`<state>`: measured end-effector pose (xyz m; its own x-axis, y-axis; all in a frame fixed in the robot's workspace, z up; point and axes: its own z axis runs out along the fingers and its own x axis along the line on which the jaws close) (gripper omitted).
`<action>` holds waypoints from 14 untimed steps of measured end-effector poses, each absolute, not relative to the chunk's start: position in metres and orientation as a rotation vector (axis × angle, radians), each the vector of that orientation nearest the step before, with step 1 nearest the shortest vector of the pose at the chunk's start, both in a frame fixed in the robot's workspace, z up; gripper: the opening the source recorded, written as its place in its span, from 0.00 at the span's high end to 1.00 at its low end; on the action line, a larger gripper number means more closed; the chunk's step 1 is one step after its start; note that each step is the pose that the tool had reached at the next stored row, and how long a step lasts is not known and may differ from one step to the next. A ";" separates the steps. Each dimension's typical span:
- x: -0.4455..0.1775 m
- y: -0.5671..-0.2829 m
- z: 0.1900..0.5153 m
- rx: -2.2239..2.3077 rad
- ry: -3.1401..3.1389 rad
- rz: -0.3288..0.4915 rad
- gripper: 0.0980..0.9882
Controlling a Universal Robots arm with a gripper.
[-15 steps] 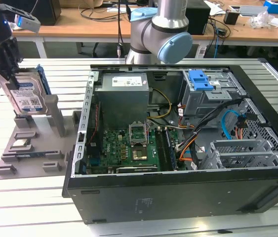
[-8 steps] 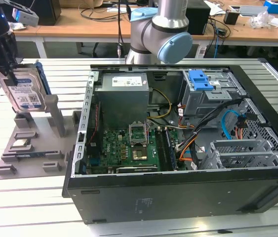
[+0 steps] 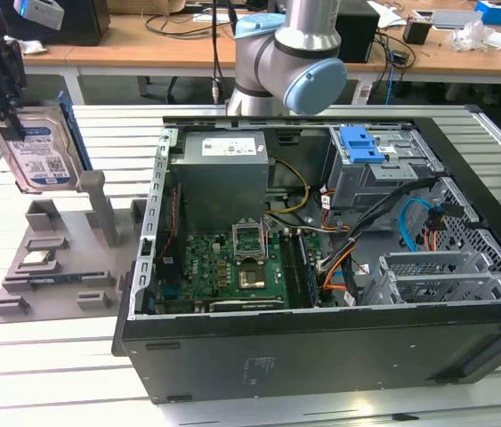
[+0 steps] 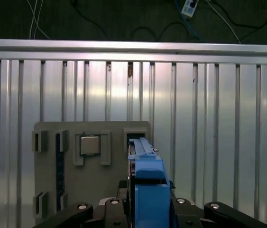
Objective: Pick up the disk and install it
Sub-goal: 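Pick up the disk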
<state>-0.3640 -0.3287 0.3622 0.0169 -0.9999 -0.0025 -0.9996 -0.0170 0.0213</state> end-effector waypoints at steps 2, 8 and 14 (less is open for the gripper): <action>-0.364 -0.329 0.368 2.231 -2.193 -0.026 0.70; -0.364 -0.329 0.379 2.231 -2.193 -0.026 0.70; -0.364 -0.328 0.393 2.231 -2.193 -0.026 0.70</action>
